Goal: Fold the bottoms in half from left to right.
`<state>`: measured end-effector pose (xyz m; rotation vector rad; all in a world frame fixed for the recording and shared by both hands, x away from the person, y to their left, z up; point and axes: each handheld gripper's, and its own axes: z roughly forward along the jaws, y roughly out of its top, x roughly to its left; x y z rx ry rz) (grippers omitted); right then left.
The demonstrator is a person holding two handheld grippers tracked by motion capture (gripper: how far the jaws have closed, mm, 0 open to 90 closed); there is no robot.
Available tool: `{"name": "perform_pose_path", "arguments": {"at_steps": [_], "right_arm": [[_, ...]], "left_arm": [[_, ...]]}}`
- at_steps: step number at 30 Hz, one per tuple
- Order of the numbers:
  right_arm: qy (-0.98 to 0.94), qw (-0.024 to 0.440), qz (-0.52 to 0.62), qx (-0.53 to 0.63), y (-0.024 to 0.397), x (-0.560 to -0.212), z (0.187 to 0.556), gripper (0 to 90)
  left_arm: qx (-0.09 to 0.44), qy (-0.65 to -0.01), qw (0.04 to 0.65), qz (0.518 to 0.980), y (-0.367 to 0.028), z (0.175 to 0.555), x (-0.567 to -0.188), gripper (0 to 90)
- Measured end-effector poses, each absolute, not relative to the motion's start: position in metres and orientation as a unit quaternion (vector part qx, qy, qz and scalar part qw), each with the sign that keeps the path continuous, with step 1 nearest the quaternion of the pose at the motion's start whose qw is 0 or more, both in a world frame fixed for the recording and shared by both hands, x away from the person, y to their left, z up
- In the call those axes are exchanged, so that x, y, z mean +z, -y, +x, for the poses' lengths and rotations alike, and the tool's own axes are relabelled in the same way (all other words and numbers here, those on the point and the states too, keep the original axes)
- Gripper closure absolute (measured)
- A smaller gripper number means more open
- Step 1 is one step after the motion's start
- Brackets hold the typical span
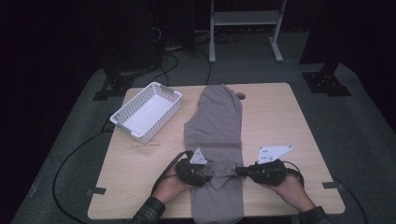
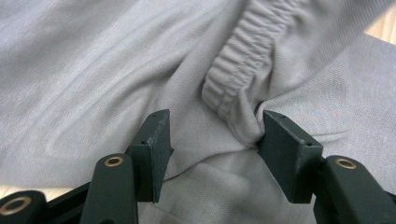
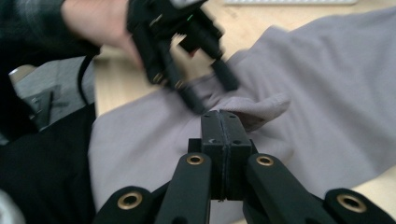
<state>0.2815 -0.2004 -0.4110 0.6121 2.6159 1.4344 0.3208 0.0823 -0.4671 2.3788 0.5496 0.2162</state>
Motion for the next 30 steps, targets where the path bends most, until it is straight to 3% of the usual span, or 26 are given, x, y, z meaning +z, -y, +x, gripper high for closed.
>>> {"name": "perform_pose_path", "arguments": {"at_steps": [9, 16, 26, 27, 29, 30], "right_arm": [[-0.866, 0.041, 0.188, 0.461, 0.207, -0.418, 0.261, 89.0], [-0.86, 0.043, 0.183, 0.474, 0.204, -0.411, 0.26, 89.0], [-0.841, -0.006, 0.085, 0.535, 0.182, -0.382, 0.228, 88.8], [-0.843, -0.008, 0.083, 0.532, 0.182, -0.383, 0.228, 87.9], [-0.844, -0.024, 0.079, 0.53, 0.182, -0.385, 0.231, 77.0], [-0.846, -0.026, 0.081, 0.527, 0.183, -0.387, 0.232, 76.9]], "left_arm": [[0.109, -0.254, 0.334, 0.901, -0.119, 0.33, -0.455, 40.8], [0.118, -0.271, 0.306, 0.905, -0.124, 0.335, -0.464, 40.4], [0.129, -0.29, 0.309, 0.896, -0.127, 0.338, -0.465, 40.1], [0.129, -0.292, 0.31, 0.896, -0.127, 0.338, -0.465, 39.6], [0.131, -0.293, 0.309, 0.895, -0.127, 0.338, -0.465, 38.3], [0.134, -0.293, 0.307, 0.896, -0.127, 0.338, -0.464, 38.2]]}}
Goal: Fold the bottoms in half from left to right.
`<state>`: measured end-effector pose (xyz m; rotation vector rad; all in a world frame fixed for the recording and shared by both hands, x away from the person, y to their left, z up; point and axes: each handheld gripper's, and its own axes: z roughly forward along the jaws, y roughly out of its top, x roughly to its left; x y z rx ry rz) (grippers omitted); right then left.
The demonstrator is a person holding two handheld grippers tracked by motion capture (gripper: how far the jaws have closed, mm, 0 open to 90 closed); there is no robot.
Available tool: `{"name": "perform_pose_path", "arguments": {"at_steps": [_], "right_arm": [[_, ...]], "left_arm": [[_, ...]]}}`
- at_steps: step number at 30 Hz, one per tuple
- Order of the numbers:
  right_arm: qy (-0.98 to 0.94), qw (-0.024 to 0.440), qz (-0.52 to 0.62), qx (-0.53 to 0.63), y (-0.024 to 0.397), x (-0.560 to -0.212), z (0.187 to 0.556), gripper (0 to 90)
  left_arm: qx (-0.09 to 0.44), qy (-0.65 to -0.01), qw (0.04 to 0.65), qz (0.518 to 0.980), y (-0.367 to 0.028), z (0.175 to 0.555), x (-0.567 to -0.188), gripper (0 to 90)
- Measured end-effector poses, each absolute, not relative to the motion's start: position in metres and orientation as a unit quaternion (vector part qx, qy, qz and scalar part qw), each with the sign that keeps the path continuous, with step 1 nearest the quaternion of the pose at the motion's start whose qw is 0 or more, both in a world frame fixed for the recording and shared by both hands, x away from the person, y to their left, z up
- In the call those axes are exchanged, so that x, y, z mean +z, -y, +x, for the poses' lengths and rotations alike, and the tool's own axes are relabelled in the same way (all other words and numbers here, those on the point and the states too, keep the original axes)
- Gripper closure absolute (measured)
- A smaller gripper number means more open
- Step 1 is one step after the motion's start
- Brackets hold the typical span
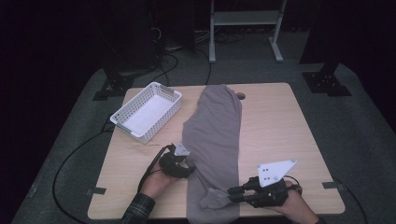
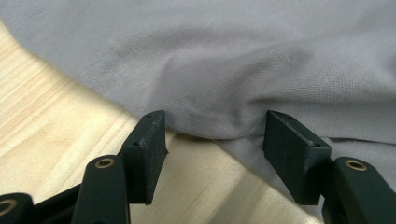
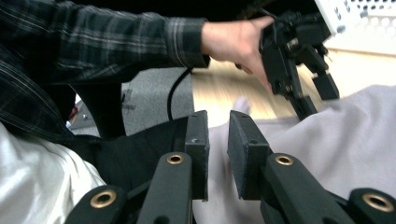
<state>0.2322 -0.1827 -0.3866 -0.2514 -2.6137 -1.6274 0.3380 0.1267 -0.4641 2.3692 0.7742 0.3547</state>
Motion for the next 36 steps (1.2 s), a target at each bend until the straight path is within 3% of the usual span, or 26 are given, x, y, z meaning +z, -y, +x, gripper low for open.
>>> {"name": "perform_pose_path", "arguments": {"at_steps": [6, 12, 18, 24, 27, 36], "right_arm": [[0.862, -0.013, -0.103, -0.496, 0.183, -0.393, 0.24, 68.6], [0.882, -0.038, -0.149, -0.445, 0.176, -0.419, 0.263, 65.8], [0.915, -0.051, -0.151, -0.37, 0.157, -0.451, 0.274, 74.6], [0.924, -0.065, -0.16, -0.34, 0.147, -0.467, 0.281, 88.0], [0.922, -0.071, -0.168, -0.343, 0.149, -0.468, 0.289, 89.2], [0.911, -0.117, -0.216, -0.33, 0.153, -0.467, 0.331, 89.2]], "left_arm": [[0.141, -0.29, 0.326, 0.889, -0.131, 0.331, -0.45, 37.8], [0.127, -0.266, 0.32, 0.9, -0.124, 0.308, -0.449, 37.8], [0.116, -0.226, 0.289, 0.923, -0.114, 0.285, -0.458, 38.7], [0.111, -0.223, 0.291, 0.924, -0.108, 0.283, -0.46, 46.1], [0.106, -0.229, 0.3, 0.92, -0.106, 0.289, -0.462, 50.4], [0.117, -0.265, 0.306, 0.907, -0.095, 0.326, -0.463, 51.1]]}}
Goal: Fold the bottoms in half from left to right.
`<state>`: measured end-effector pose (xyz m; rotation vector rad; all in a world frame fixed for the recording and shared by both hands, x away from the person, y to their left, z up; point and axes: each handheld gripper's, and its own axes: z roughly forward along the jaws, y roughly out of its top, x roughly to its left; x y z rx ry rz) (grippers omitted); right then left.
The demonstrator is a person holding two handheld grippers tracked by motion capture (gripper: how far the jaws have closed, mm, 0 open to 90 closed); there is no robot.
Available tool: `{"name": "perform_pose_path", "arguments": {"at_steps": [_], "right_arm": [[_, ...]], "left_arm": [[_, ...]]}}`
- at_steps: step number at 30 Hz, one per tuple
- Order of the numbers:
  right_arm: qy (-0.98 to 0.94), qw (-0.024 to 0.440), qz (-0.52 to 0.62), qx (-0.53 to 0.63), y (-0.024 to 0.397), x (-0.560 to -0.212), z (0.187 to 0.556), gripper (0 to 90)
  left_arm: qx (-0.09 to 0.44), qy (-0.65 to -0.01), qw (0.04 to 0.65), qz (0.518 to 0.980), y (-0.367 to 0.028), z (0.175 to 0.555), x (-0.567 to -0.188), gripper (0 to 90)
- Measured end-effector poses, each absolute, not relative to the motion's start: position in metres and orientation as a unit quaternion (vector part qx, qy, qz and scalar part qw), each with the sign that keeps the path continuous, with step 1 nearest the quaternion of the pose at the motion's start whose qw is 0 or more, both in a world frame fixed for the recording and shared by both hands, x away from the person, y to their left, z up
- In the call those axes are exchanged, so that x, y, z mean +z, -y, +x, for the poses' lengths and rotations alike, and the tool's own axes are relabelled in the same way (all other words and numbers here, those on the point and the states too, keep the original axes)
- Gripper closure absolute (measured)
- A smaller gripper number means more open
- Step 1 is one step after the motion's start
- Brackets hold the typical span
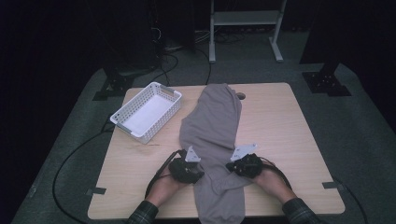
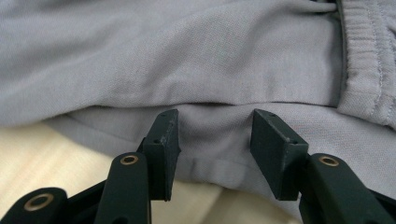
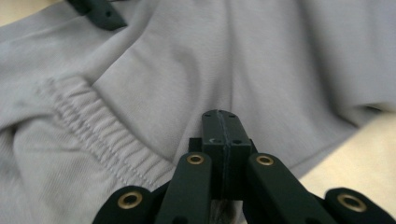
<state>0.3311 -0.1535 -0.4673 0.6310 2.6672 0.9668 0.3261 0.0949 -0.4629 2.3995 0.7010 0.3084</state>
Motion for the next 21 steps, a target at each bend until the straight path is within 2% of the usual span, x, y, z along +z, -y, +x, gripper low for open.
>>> {"name": "perform_pose_path", "arguments": {"at_steps": [7, 9, 10, 13, 17, 21], "right_arm": [[-0.901, 0.146, 0.253, 0.32, 0.156, -0.467, 0.371, 88.9], [-0.898, 0.155, 0.261, 0.319, 0.157, -0.467, 0.38, 85.3], [-0.897, 0.154, 0.265, 0.317, 0.157, -0.466, 0.382, 80.1], [-0.889, 0.135, 0.267, 0.348, 0.162, -0.455, 0.38, 71.1], [-0.899, 0.08, 0.195, 0.384, 0.159, -0.439, 0.36, 59.5], [-0.92, 0.071, 0.153, 0.353, 0.149, -0.454, 0.355, 55.9]], "left_arm": [[0.146, -0.294, 0.307, 0.894, -0.093, 0.358, -0.464, 51.2], [0.145, -0.295, 0.307, 0.893, -0.093, 0.36, -0.464, 51.1], [0.146, -0.296, 0.308, 0.892, -0.092, 0.361, -0.464, 51.2], [0.151, -0.291, 0.309, 0.893, -0.091, 0.359, -0.464, 51.5], [0.141, -0.292, 0.315, 0.892, -0.094, 0.361, -0.465, 51.5], [0.141, -0.29, 0.315, 0.893, -0.094, 0.361, -0.465, 51.5]]}}
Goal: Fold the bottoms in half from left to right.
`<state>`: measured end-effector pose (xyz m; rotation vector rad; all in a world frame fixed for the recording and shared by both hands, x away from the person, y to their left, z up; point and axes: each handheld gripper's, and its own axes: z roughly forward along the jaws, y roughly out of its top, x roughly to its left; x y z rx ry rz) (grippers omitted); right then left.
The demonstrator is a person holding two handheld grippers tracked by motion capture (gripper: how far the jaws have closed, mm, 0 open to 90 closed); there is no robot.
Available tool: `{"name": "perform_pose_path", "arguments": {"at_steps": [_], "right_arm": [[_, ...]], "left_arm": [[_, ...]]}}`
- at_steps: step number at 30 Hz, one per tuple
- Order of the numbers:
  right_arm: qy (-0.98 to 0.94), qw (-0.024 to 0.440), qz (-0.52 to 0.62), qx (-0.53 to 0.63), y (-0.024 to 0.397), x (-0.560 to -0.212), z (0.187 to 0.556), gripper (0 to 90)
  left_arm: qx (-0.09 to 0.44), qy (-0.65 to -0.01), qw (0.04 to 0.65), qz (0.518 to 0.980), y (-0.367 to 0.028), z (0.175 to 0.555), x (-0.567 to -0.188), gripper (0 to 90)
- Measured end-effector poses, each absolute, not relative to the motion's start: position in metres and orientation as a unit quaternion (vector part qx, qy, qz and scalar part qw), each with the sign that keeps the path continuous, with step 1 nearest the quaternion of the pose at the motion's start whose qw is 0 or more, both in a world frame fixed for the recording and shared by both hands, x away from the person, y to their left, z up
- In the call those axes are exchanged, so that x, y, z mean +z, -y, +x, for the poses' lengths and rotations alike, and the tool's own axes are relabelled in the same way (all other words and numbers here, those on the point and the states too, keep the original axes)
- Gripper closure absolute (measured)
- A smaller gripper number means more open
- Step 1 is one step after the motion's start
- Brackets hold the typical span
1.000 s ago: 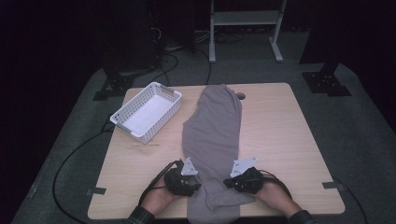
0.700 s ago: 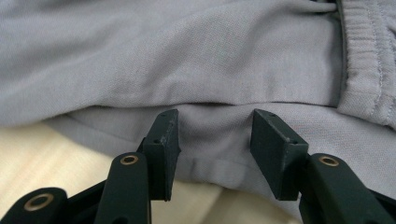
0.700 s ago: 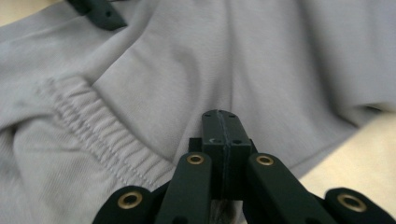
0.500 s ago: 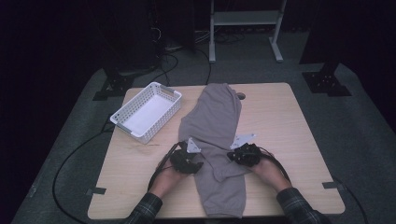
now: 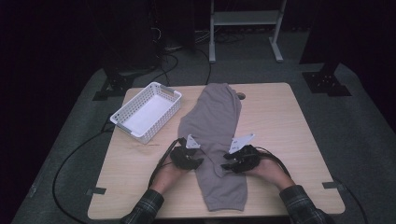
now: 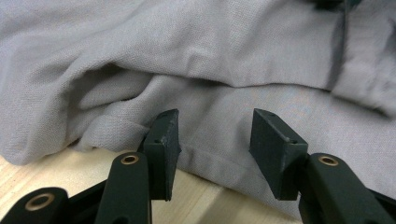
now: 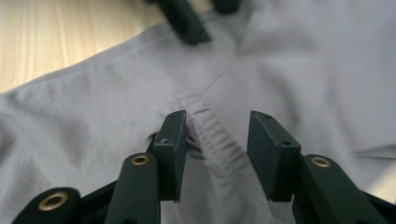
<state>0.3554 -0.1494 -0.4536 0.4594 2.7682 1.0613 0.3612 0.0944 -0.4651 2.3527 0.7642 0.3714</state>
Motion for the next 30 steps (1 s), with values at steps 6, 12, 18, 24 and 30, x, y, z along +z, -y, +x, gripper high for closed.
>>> {"name": "perform_pose_path", "arguments": {"at_steps": [6, 12, 18, 24, 30], "right_arm": [[-0.929, 0.035, 0.143, 0.339, 0.139, -0.466, 0.357, 64.9], [-0.926, 0.024, 0.139, 0.35, 0.14, -0.455, 0.348, 82.8], [-0.903, 0.023, 0.118, 0.413, 0.142, -0.419, 0.319, 83.7], [-0.886, 0.01, 0.071, 0.458, 0.135, -0.396, 0.275, 83.7], [-0.907, -0.012, 0.046, 0.418, 0.126, -0.412, 0.252, 77.1]], "left_arm": [[0.141, -0.289, 0.314, 0.893, -0.095, 0.361, -0.465, 51.7], [0.142, -0.291, 0.318, 0.891, -0.095, 0.361, -0.466, 51.7], [0.14, -0.291, 0.319, 0.891, -0.096, 0.361, -0.466, 51.7], [0.14, -0.291, 0.321, 0.89, -0.096, 0.361, -0.466, 51.6], [0.139, -0.289, 0.32, 0.891, -0.096, 0.362, -0.466, 51.6]]}}
